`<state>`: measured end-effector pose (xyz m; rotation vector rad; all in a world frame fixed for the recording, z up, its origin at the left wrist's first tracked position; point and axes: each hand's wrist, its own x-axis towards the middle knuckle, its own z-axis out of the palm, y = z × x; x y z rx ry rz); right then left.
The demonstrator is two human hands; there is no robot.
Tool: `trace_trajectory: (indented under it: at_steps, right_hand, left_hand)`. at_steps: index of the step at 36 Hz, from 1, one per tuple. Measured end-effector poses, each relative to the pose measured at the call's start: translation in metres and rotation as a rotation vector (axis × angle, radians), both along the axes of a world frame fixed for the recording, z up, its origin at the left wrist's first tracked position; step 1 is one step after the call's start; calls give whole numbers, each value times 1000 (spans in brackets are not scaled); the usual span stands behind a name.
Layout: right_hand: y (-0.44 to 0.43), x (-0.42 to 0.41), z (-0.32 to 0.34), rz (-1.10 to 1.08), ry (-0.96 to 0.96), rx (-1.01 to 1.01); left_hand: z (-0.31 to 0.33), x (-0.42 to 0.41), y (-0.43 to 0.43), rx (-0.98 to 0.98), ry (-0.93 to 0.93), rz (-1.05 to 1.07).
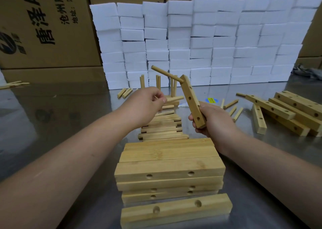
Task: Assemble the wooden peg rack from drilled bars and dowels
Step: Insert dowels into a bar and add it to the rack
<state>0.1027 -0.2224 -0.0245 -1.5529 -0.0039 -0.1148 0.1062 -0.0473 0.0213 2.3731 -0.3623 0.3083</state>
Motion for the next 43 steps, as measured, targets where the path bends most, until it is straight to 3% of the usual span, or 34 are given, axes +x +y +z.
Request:
trace_trajectory:
  at_steps: [12, 22, 29, 43]
  right_hand:
    - [5, -11, 1, 4, -135, -112]
    - [4, -14, 1, 119, -124, 18]
    - [2, -16, 1, 153, -135, -27]
    - [2, -20, 5, 236, -198, -93]
  left_hand:
    - [-1, -2, -5, 17, -20, -13]
    - [-7, 0, -3, 91, -51, -94]
    - [-8, 0, -1, 169, -84, -86]
    - [-7, -3, 2, 246, -276, -139]
